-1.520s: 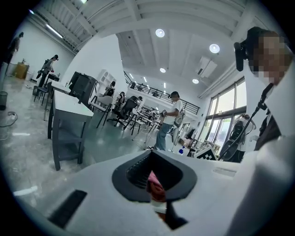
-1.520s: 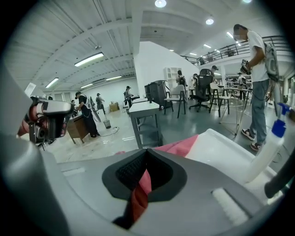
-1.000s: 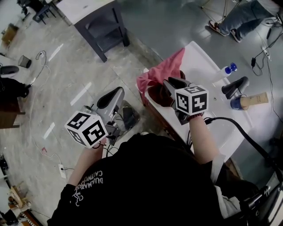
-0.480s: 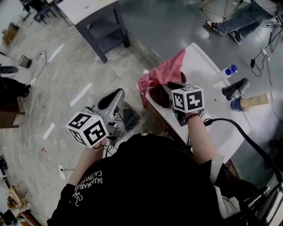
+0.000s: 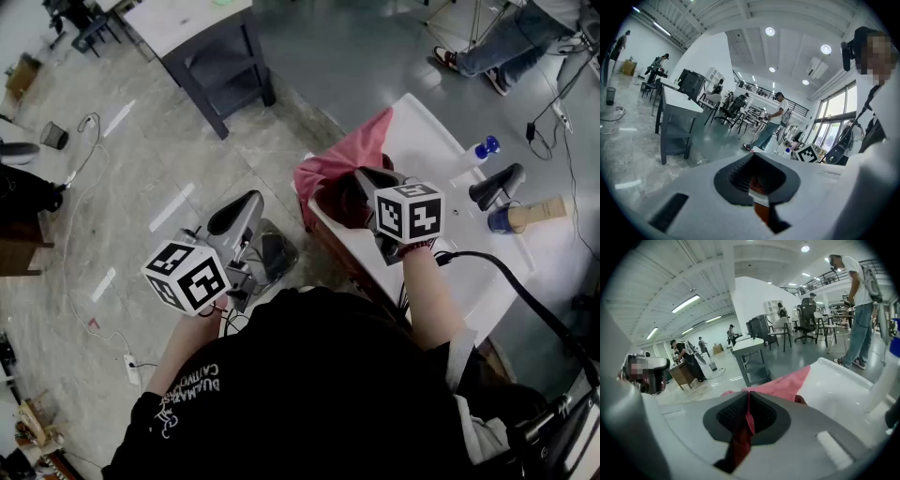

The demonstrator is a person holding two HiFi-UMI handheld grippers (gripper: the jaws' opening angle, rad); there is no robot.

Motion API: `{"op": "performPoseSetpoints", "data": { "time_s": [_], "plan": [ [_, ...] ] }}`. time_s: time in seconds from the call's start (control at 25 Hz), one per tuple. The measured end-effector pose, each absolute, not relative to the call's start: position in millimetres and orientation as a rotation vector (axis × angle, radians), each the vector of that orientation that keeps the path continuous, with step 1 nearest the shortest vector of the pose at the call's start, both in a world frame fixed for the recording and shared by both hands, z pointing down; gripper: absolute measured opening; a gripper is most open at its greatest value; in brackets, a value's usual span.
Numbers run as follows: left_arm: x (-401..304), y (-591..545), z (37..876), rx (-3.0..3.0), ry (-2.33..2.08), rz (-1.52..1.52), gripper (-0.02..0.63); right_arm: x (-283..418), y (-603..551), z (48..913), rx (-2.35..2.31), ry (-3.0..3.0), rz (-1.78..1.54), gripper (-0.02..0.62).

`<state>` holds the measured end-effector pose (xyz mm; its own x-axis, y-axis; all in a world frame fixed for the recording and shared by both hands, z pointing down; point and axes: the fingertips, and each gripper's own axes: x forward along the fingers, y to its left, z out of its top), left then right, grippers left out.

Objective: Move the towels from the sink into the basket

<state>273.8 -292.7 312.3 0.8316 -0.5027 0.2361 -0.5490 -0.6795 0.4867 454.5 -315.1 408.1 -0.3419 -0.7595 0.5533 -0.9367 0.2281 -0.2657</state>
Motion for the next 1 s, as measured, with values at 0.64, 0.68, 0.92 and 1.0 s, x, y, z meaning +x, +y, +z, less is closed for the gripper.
{"op": "performPoseSetpoints", "data": {
  "time_s": [0.64,0.68,0.92,1.0],
  "plan": [
    [244,-274,297,2.48,-0.827,0.042,0.002,419,-318,311,1.625,-2.457,0.546,0.021],
    [237,-273,295,2.472,-0.844,0.026,0.002,413,-317,309,1.615,-2.462,0.542,0.021],
    [198,-251,280,2.462,-0.896,-0.04,0.002,375,-301,291,1.57,-2.479,0.499,0.021],
    [180,-241,278,2.449,-0.913,-0.062,0.002,357,-291,287,1.55,-2.488,0.494,0.021]
  ]
}}
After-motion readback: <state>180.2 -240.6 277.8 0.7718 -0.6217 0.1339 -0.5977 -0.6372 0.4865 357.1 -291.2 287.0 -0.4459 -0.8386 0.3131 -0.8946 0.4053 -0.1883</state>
